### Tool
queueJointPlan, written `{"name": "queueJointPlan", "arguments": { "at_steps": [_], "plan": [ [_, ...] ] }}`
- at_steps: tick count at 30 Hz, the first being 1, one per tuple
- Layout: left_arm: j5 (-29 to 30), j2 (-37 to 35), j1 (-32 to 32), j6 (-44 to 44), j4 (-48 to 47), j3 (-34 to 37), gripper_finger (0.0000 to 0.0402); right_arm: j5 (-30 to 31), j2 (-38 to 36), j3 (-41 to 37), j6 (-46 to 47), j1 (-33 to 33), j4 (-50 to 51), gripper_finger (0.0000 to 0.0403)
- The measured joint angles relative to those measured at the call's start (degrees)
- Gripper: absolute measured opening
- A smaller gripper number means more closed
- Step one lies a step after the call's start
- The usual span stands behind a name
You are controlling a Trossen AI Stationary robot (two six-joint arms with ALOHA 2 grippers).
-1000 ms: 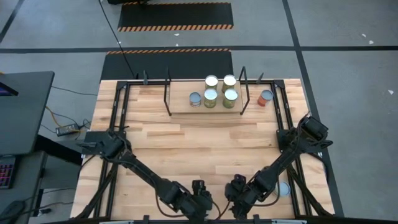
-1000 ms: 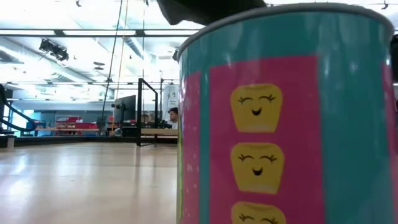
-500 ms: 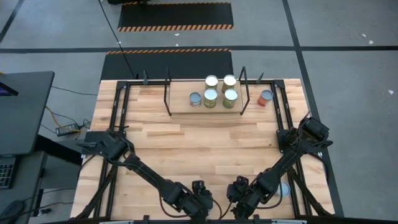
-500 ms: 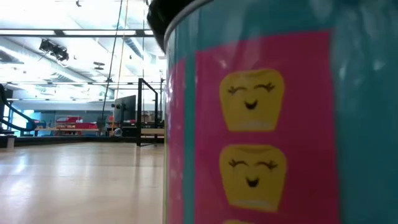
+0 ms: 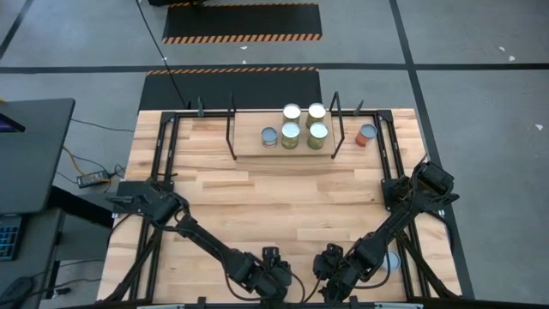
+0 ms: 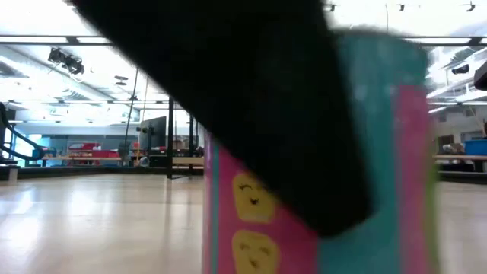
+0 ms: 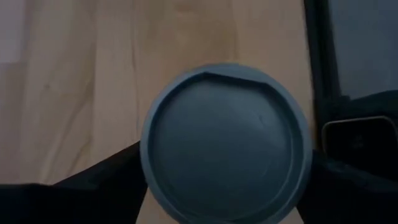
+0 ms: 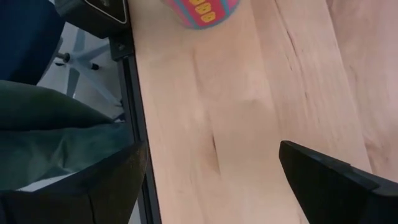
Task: Pick and place cans onto a shelf
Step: Put the canned corn on the shelf
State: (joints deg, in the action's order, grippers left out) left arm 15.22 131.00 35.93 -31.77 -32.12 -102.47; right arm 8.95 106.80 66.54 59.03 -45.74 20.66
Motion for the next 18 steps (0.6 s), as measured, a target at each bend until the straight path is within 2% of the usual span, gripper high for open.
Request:
{"name": "queueJointPlan", "arguments": {
  "at_steps": [5, 7, 11, 15, 18],
  "plan": [
    [0.08, -0.42, -0.76, 1.39, -1.36, 0.01, 0.0277, 0.62, -3.29, -0.01, 1.04, 0.22, 3.22, 0.0373],
    [-0.10, -1.19, -1.14, 1.47, -2.14, 0.01, 0.0277, 2.23, -5.79, 0.00, 1.04, 0.23, 6.68, 0.0373],
    [1.28, -6.30, -3.43, 3.64, -11.02, 0.03, 0.0276, 6.43, -11.72, -0.02, 1.28, 0.92, 11.98, 0.0373],
    [3.12, -13.56, -9.42, 8.26, -19.74, -0.01, 0.0276, 9.93, -16.71, -0.02, 0.72, 3.78, 14.66, 0.0373],
    [3.42, -18.93, -16.69, 11.81, -23.93, 0.01, 0.0276, 10.07, -19.66, -0.02, -3.11, 8.41, 14.76, 0.0373]
  ]
}}
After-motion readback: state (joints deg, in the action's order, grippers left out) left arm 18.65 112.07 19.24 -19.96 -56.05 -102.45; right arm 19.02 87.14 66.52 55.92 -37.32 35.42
